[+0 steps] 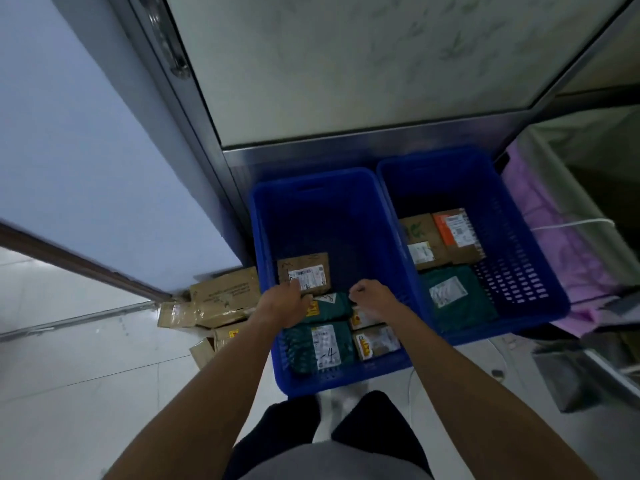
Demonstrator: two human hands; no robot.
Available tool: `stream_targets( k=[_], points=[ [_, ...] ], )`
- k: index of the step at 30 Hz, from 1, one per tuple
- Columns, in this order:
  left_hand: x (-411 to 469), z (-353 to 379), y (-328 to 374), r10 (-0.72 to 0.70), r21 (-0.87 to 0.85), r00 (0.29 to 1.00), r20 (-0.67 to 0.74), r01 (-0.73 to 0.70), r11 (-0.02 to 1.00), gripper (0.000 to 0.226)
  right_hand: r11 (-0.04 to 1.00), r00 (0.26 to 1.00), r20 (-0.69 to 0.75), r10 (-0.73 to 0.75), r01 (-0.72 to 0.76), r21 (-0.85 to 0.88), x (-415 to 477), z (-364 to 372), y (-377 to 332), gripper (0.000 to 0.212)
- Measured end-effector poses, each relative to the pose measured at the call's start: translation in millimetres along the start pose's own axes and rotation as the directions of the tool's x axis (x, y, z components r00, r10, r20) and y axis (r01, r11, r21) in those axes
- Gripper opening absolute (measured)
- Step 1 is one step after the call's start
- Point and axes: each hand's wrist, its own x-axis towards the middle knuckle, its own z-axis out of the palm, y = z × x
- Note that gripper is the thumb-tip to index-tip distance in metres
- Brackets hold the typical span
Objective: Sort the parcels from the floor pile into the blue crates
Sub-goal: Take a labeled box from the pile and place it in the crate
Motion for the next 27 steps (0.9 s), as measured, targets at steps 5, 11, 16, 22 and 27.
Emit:
stream_targets(
  k=[5, 11, 16, 22, 27],
  points=[
    [-25.3, -1.0, 7.0, -0.03, -0.049, 0.999, -0.023, 0.029, 0.998, 0.056, 0.996, 0.997, 0.045, -0.056, 0.059, -0.066, -31.7, 10.2, 2.1, 0.028],
    [-78.2, 12.9, 15.4, -0.109, -0.12, 0.989, -0.099, 0.097, 0.988, 0.052, 0.977, 0.984, 0.075, -0.161, 0.169, -0.132, -65.0, 31.9, 24.5, 0.039],
    [-122.3, 42.0, 3.3, -0.226, -0.248, 0.968, -0.111, 0.193, 0.949, 0.052, 0.96, 0.967, 0.117, -0.225, 0.241, -0.145, -91.8, 60.6, 30.6, 0.038],
    [-180.4, 72.7, -13.3, -0.357, -0.282, 0.925, -0.127, 0.311, 0.908, 0.043, 0.92, 0.938, 0.258, -0.23, 0.296, -0.258, -117.5, 96.3, 30.9, 0.034],
    [-216.4, 85.5, -35.7, -0.425, -0.307, 0.892, -0.155, 0.365, 0.879, 0.043, 0.894, 0.938, 0.267, -0.222, 0.305, -0.328, -119.8, 121.4, 18.9, 0.023]
  ],
)
